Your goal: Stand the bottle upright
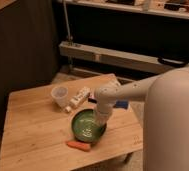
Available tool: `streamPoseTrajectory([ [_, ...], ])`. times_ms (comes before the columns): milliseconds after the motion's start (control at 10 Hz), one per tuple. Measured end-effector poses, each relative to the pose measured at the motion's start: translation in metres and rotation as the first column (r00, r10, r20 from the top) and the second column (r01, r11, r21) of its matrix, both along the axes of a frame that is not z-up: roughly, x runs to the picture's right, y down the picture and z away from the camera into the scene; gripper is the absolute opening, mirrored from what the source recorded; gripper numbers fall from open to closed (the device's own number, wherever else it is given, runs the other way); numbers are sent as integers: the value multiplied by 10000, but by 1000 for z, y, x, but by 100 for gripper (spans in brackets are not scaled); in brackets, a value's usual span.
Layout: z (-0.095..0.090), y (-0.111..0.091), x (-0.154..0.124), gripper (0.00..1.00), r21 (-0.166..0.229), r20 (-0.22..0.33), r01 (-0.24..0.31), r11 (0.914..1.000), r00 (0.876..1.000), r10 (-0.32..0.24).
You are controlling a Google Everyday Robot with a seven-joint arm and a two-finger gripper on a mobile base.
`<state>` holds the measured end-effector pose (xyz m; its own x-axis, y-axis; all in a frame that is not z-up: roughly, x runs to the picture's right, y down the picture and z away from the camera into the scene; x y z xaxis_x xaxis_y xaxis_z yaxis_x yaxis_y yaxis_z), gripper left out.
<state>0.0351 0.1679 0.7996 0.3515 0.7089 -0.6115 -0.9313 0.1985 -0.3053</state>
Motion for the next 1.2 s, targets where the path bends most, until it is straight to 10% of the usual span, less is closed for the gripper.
streamPoseTrajectory([
  [500, -60, -108, 15, 4, 731, -2008, -1421, 9872, 9674, 1541],
  [800, -89, -131, 31, 4, 1489, -2470, -3114, 9385, 9073, 3403],
  [1200, -89, -131, 27, 0, 1501, -2414, -3153, 9371, 9074, 3440],
])
